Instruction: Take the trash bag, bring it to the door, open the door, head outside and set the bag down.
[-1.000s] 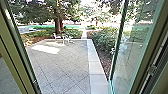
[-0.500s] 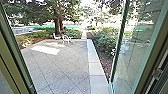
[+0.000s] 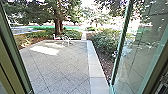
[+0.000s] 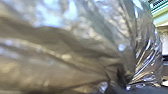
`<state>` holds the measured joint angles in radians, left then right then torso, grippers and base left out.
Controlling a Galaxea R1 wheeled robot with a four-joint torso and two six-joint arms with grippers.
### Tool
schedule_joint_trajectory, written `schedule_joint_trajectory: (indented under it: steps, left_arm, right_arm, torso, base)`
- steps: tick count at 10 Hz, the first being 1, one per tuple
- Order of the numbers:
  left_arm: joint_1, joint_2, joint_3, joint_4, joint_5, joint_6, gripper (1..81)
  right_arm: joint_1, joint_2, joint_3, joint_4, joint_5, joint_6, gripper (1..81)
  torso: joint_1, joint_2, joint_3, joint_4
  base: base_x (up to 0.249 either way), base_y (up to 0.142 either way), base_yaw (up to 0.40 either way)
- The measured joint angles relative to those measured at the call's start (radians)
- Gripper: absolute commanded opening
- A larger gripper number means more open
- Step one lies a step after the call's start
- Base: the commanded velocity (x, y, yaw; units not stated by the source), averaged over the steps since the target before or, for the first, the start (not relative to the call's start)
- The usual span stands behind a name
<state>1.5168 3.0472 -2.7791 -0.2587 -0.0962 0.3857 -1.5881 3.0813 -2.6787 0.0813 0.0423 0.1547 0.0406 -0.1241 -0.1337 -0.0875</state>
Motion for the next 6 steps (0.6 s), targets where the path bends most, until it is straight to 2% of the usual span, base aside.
schedule_joint_trajectory:
  steps: [1,6]
  left_arm:
    - [0.011,0.004,-0.001,0.0,0.0,0.0,1.0]
    - [0.009,0.009,0.003,0.0,0.002,0.0,1.0]
  right_arm:
    - [-0.002,-0.016,-0.001,-0.005,-0.002,-0.016,81.1]
    - [-0.009,-0.01,0.0,-0.008,-0.006,-0.014,81.1]
  torso:
    - [-0.001,-0.001,0.0,0.0]
    - [-0.003,-0.001,0.001,0.0]
  base:
    - [0.115,0.0,0.0]
    - [0.115,0.0,0.0]
